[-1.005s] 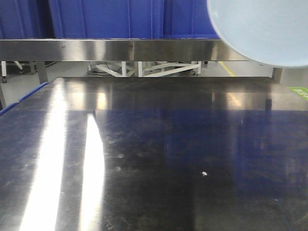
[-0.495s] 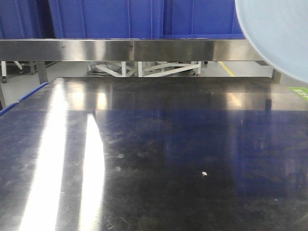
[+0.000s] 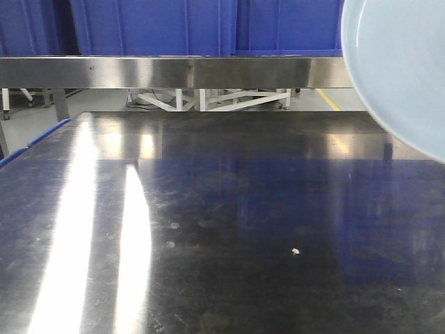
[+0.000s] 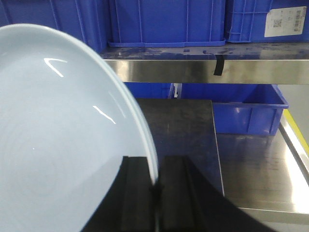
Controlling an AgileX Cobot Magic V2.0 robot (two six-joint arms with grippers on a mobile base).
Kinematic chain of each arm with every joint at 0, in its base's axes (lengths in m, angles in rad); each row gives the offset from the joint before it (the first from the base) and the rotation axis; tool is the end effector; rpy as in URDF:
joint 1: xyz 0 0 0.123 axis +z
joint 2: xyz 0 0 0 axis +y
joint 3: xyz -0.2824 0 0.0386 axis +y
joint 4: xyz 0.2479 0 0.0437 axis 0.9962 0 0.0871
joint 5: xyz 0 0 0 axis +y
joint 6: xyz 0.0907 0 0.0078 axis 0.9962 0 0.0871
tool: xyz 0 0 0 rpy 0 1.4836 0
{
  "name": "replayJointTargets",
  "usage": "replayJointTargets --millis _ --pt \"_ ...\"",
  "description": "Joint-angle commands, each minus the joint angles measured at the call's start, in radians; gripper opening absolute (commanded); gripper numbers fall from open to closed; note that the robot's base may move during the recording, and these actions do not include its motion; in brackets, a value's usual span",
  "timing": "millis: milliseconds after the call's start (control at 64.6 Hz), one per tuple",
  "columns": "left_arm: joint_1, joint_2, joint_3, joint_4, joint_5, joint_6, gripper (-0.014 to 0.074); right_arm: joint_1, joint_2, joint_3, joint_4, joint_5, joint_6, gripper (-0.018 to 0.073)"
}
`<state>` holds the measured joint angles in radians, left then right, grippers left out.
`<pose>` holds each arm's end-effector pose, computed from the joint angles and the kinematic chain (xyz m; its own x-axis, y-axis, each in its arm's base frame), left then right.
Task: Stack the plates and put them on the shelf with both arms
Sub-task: 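Hold the plate stack raised beside the right arm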
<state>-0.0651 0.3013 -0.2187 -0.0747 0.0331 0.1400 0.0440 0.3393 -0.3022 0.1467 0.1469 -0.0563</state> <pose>0.0832 -0.0057 0.2641 -0.0239 0.0670 -0.9975 0.0692 0.9955 0.0652 0.0863 0.0058 0.2791 -0.1004 0.0844 -0.9914 -0.0566 0.9943 0.0903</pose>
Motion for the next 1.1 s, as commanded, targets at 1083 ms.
replayJointTargets --millis 1083 --pt "0.001 0.006 -0.028 -0.003 -0.086 -0.003 0.0082 -0.003 0.004 -0.034 -0.001 -0.100 0.007 0.0058"
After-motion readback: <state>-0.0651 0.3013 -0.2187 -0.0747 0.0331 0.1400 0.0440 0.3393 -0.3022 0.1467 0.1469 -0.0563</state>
